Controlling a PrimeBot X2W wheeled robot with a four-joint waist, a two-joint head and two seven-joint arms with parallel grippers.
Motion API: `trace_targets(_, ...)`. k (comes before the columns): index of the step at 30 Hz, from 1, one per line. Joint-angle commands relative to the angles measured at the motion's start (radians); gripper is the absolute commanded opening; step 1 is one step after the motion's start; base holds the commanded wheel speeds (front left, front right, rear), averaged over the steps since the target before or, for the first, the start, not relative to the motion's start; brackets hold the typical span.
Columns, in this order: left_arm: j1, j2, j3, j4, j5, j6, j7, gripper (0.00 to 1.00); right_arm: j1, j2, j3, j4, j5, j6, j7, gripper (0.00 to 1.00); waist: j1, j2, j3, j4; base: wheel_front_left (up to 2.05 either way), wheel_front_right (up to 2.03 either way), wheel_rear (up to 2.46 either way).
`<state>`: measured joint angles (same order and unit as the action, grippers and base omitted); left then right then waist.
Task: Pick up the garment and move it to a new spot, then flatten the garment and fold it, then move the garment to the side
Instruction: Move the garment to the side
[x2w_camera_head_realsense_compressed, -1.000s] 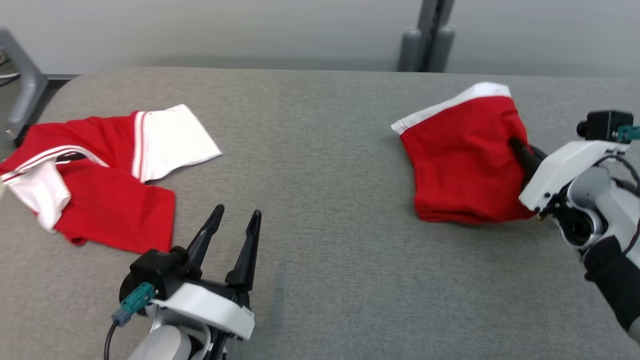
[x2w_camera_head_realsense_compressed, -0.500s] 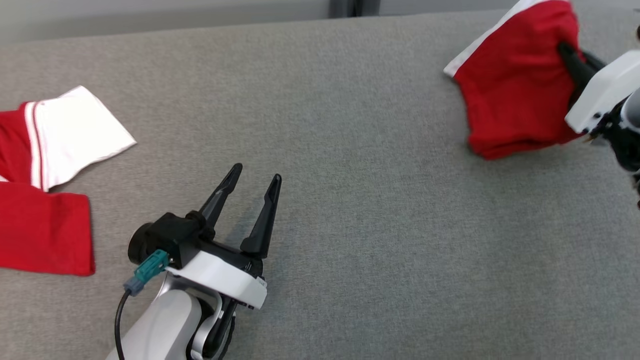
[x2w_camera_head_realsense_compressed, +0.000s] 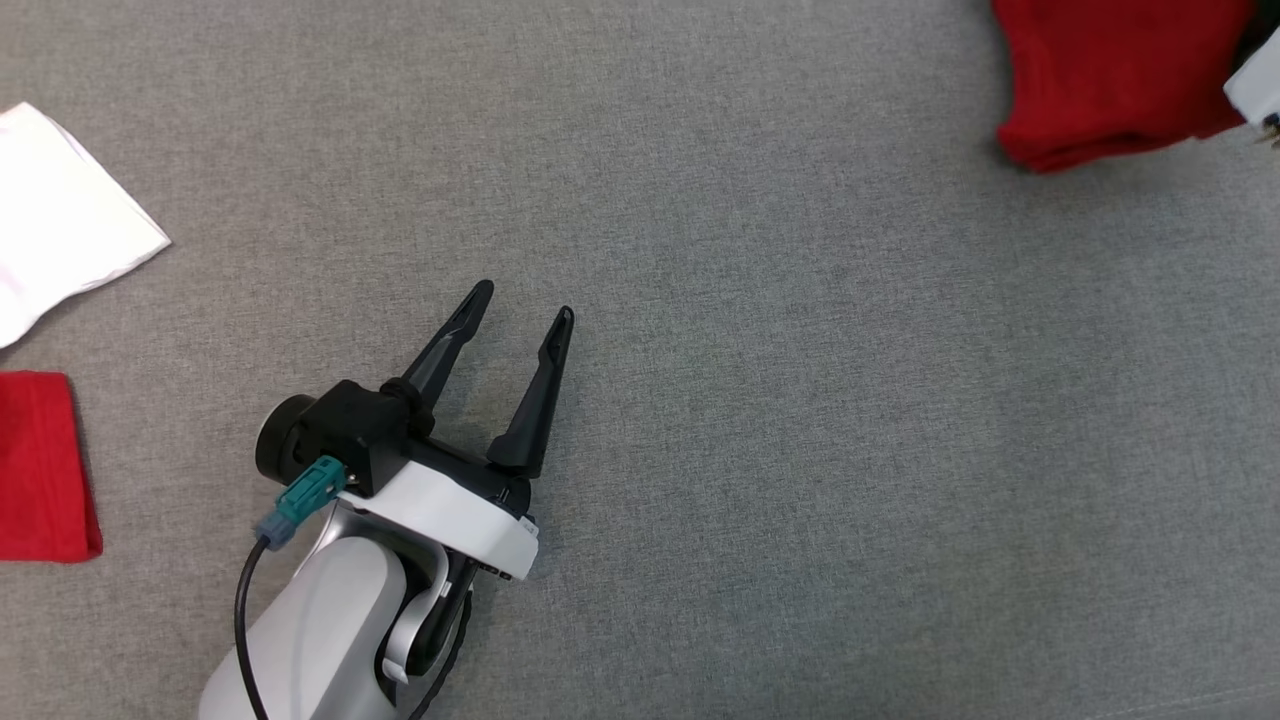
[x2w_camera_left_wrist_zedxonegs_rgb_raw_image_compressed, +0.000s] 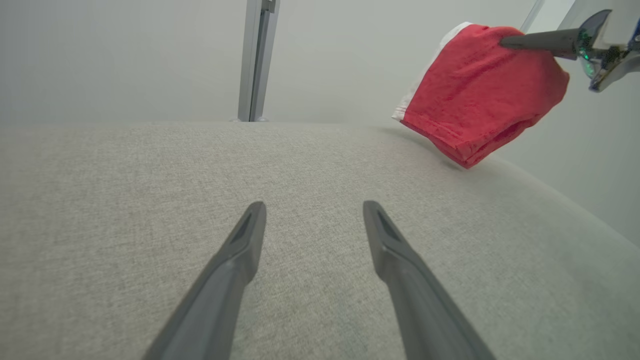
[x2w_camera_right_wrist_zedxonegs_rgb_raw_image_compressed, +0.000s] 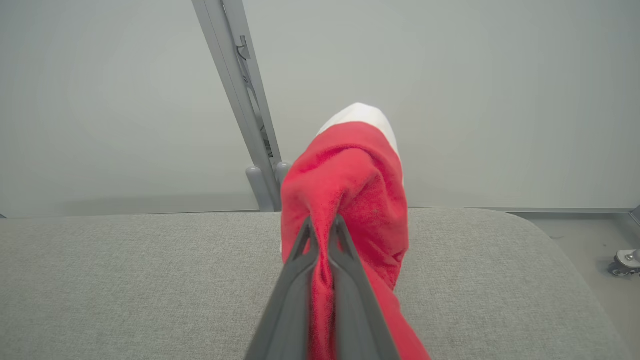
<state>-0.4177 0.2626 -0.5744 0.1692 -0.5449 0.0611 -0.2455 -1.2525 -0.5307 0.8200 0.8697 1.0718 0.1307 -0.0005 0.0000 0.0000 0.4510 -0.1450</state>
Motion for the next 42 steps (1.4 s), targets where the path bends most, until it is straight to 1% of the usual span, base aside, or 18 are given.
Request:
trace_targets(1,-0.016,0.002,-0.001,0.003,0.008,-0.005,0.001,1.0,-0.023,-0.011,0.008,-0.006,0.009,0.0,-0.005,0.0,0.0,0.0,0.006,-0.004,0.0,0.0,0.0)
trace_targets(5,-0.035,0.002,-0.001,0.0,0.011,-0.003,0.004,1.0,-0.06,-0.02,0.035,-0.027,0.026,0.0,0.002,0.0,0.0,0.0,0.027,-0.005,0.0,0.0,0.0)
trace_targets(9,-0.05,0.004,-0.005,-0.001,0.014,-0.005,0.004,1.0,-0.07,-0.03,0.049,-0.086,0.092,0.0,0.008,0.0,0.0,0.0,0.058,0.002,0.0,0.0,0.0)
trace_targets(14,-0.071,0.003,-0.008,0.001,0.019,-0.004,0.008,1.0,-0.07,-0.052,0.077,-0.16,0.162,0.0,-0.023,0.0,0.0,0.0,0.089,0.011,0.0,0.0,0.0)
trace_targets(16,-0.073,0.005,-0.01,0.005,0.02,-0.001,0.01,1.0,-0.062,-0.069,0.095,-0.166,0.177,0.0,-0.013,0.0,0.0,0.0,0.098,0.013,0.0,0.0,0.0)
trace_targets(19,-0.075,0.008,-0.009,0.011,0.018,0.0,0.009,1.0,-0.057,-0.092,0.131,-0.143,0.185,0.0,0.012,0.0,0.0,0.0,0.108,0.011,0.0,0.0,0.0)
trace_targets(23,-0.069,0.01,-0.011,0.016,0.016,0.004,0.01,1.0,-0.072,-0.096,0.171,-0.072,0.167,0.0,0.016,0.0,0.0,0.0,0.117,0.002,0.0,0.0,0.0)
trace_targets(25,-0.07,0.011,-0.013,0.018,0.015,0.003,0.011,1.0,-0.083,-0.084,0.192,-0.046,0.16,0.0,0.024,0.0,0.0,0.0,0.118,-0.001,0.0,0.0,0.0)
trace_targets(27,-0.072,0.012,-0.013,0.019,0.013,0.003,0.011,1.0,-0.1,-0.085,0.207,0.009,0.136,0.0,0.025,0.0,0.0,0.0,0.118,-0.004,0.0,0.0,0.0)
trace_targets(30,-0.076,0.01,-0.017,0.017,0.012,0.004,0.013,1.0,-0.119,-0.059,0.23,0.102,0.102,0.0,0.028,0.0,0.0,0.0,0.121,-0.007,0.0,0.0,0.0)
trace_targets(38,-0.084,0.003,-0.024,0.024,0.006,-0.002,0.01,1.0,-0.184,0.01,0.257,0.347,0.015,0.0,-0.028,0.0,0.0,0.0,0.132,0.0,0.0,0.0,0.0)
trace_targets(39,-0.084,0.003,-0.024,0.024,0.006,-0.002,0.01,1.0,-0.184,0.01,0.257,0.347,0.015,0.0,-0.028,0.0,0.0,0.0,0.132,0.0,0.0,0.0,0.0)
trace_targets(40,-0.084,0.002,-0.024,0.027,0.005,-0.003,0.009,1.0,-0.192,0.019,0.259,0.369,0.004,0.0,-0.042,0.04,0.0,0.0,0.132,0.001,0.0,0.0,0.0)
trace_targets(41,-0.085,0.0,-0.025,0.029,0.004,-0.005,0.009,1.0,-0.197,0.027,0.255,0.385,0.001,0.0,-0.052,0.04,0.0,0.0,0.13,0.004,0.0,0.0,0.0)
trace_targets(42,-0.084,-0.001,-0.025,0.031,0.003,-0.004,0.007,1.0,-0.198,0.033,0.253,0.396,-0.006,0.0,-0.064,0.24,0.0,0.0,0.128,0.006,0.0,0.0,0.0)
